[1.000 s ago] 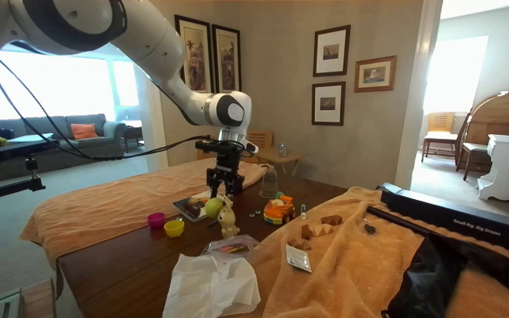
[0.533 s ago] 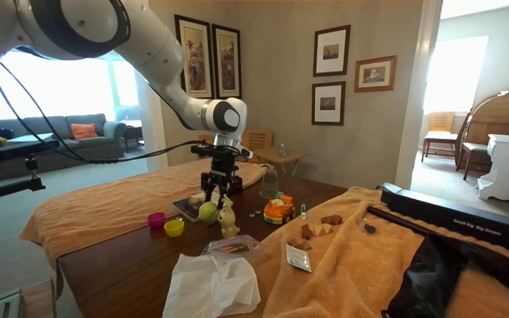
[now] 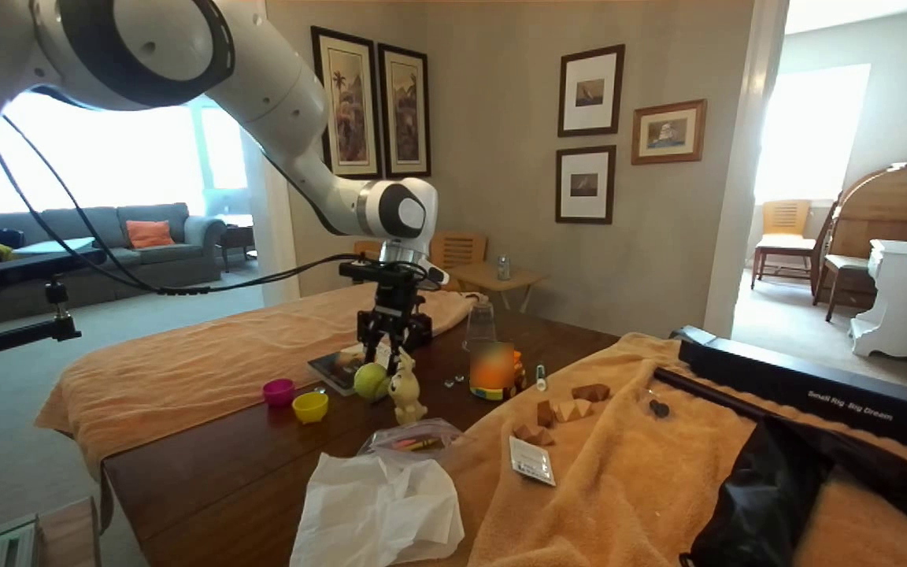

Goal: Move the green ball forward

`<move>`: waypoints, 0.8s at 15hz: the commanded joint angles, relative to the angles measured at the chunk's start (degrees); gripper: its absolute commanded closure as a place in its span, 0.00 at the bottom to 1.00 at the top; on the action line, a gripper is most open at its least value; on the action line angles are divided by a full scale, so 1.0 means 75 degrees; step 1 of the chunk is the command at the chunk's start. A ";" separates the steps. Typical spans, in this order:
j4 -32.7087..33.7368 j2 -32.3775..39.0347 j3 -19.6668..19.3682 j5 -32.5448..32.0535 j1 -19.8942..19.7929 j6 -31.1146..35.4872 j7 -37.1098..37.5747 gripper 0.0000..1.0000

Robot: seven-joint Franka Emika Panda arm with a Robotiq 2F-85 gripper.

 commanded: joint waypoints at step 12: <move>0.1095 0.0295 -0.0158 0.0219 -0.0181 0.4331 0.1200 0.00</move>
